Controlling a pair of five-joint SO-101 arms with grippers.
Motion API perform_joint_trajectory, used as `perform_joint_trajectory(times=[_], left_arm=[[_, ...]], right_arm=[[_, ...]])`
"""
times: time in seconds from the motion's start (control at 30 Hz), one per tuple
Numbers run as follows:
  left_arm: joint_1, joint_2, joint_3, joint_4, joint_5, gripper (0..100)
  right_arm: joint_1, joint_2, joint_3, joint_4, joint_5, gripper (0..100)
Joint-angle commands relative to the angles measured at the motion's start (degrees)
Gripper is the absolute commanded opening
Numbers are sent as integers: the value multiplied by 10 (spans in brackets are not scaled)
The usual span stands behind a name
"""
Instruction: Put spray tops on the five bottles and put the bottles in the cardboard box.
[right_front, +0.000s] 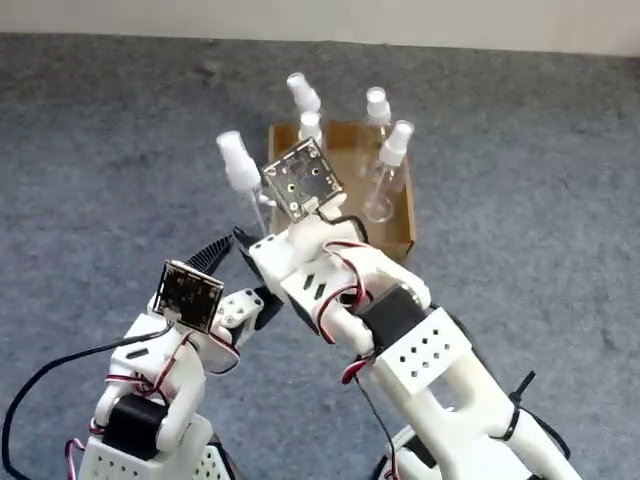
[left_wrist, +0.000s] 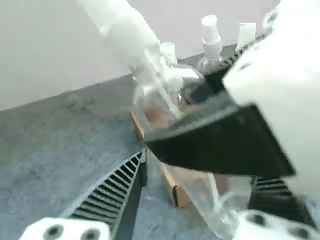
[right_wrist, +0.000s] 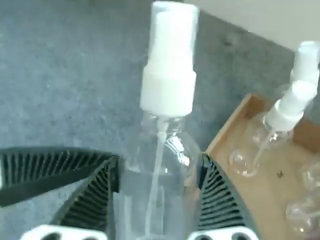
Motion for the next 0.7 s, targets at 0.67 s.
perform_joint_trajectory(times=[0.67], left_arm=[[-80,-1,3,-18,-5,239]], right_arm=[[178,17,-34,-78,24,4]])
